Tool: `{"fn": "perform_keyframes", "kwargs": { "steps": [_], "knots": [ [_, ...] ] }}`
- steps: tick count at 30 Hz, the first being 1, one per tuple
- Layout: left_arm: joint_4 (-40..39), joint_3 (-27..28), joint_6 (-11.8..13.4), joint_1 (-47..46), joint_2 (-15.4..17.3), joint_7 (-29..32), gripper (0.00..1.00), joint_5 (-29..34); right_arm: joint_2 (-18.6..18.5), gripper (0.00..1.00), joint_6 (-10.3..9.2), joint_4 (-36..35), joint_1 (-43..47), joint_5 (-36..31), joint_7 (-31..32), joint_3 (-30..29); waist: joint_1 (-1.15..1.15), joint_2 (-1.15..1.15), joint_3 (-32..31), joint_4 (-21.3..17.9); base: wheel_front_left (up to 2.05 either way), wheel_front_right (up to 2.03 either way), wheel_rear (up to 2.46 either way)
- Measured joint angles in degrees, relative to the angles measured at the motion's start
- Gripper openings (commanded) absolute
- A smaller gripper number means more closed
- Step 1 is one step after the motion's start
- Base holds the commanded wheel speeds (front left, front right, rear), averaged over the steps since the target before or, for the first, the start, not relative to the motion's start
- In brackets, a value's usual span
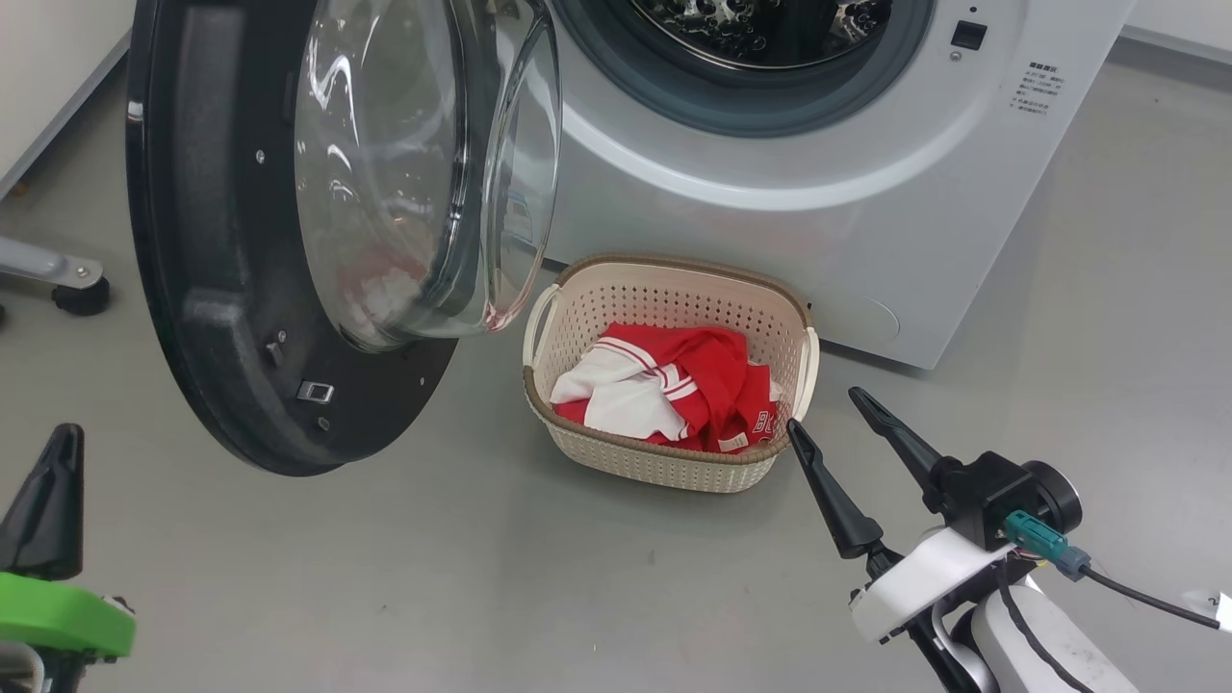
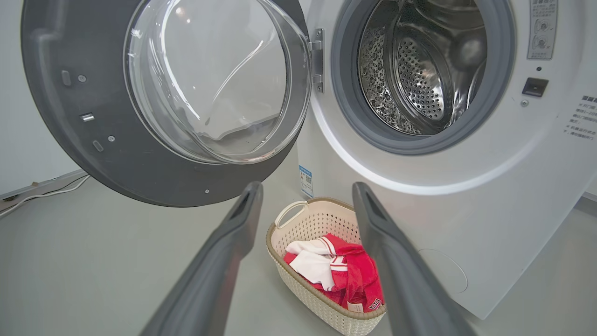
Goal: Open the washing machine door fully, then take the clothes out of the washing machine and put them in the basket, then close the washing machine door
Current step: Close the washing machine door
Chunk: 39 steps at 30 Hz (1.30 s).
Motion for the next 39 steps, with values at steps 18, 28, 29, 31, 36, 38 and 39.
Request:
{"fn": "perform_keyframes", "kwargs": {
  "steps": [18, 28, 29, 31, 36, 38, 39],
  "knots": [
    [4.43, 11.14, 0.62, -10.36, -9.38, 17.00, 0.00, -34.57, 0.03, 1.00, 0.00, 0.24, -0.02, 0.25, -0.07, 0.18, 0.00, 0.00, -0.41, -0.37, 0.00, 0.00, 0.00],
    [5.47, 13.46, 6.60, -14.59, -11.50, 30.33, 0.00, -47.76, 0.56, 1.00, 0.00, 0.56, -0.02, 0.25, -0.07, 0.78, 0.00, 0.00, -0.96, -1.09, 0.00, 0.00, 0.00],
    [5.52, 13.50, 7.24, -14.67, -11.51, 31.47, 0.00, -48.48, 0.58, 1.00, 0.00, 0.59, -0.02, 0.25, -0.07, 0.85, 0.00, 0.00, -1.01, -1.16, 0.00, 0.00, 0.00],
    [5.46, 13.43, 8.22, -14.86, -11.62, 34.06, 0.00, -50.42, 0.65, 1.00, 0.00, 0.65, -0.02, 0.25, -0.07, 0.91, 0.00, 0.00, -1.12, -1.31, 0.00, 0.00, 0.00],
    [4.67, 12.84, 9.50, -14.96, -12.40, 38.00, 0.00, -52.39, 0.77, 1.00, 0.00, 0.75, -0.01, 0.25, -0.07, 0.99, 0.00, 0.00, -1.26, -1.55, 0.00, 0.00, 0.00],
    [3.82, 12.72, 9.81, -15.00, -12.63, 39.58, 0.00, -53.82, 0.80, 1.00, 0.00, 0.79, -0.01, 0.25, -0.07, 1.01, 0.00, 0.00, -1.26, -1.62, 0.00, 0.00, 0.00],
    [3.53, 12.71, 10.23, -15.04, -12.66, 40.16, 0.00, -54.38, 0.82, 1.00, 0.00, 0.80, -0.01, 0.25, -0.07, 1.02, 0.00, 0.00, -1.25, -1.65, 0.00, 0.00, 0.00]
  ]
}}
